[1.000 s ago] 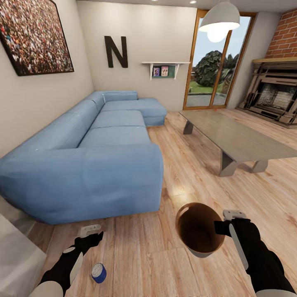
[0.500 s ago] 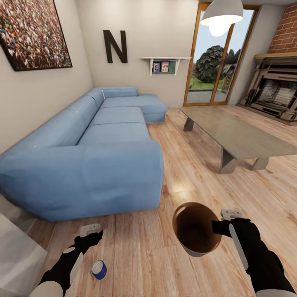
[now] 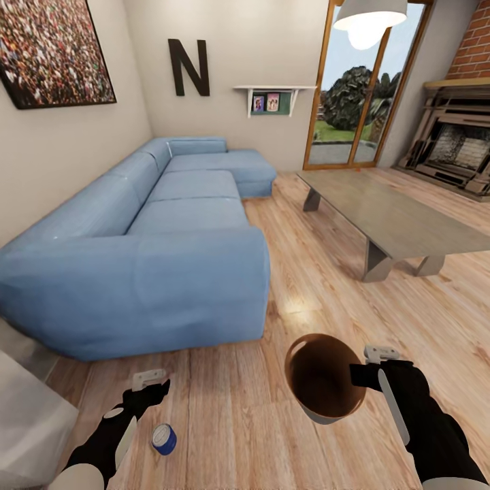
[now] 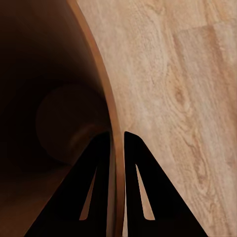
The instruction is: Put the three can of soda from the living room inside the tash can in the kitchen.
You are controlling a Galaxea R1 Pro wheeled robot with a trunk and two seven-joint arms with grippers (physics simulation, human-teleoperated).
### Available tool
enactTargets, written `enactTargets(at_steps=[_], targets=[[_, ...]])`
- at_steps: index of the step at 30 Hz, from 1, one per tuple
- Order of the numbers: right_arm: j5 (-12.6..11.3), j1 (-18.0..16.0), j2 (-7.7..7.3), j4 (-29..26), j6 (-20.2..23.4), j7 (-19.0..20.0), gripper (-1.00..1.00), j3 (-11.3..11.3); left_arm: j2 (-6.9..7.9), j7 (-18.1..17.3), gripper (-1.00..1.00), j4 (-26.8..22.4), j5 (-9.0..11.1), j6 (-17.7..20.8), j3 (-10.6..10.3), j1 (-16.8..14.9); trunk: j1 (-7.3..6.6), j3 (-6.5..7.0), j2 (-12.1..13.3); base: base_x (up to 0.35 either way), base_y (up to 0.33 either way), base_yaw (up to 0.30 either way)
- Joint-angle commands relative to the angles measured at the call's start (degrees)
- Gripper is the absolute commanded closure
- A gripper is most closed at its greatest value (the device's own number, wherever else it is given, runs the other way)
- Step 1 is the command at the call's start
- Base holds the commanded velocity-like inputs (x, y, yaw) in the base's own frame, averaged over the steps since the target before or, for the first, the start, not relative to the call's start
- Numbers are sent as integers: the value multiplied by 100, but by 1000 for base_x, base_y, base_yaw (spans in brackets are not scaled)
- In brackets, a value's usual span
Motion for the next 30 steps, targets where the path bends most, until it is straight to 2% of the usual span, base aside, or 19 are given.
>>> enactTargets(at_steps=[1,30], targets=[[-76,-2,0,-2,0,32,100,1,0,0,-100,0,0,0,0,0,0,-9,0,0,0,0],[-76,-2,0,-2,0,32,100,1,35,-1,-100,0,0,0,9,0,0,-279,0,0,0,0]])
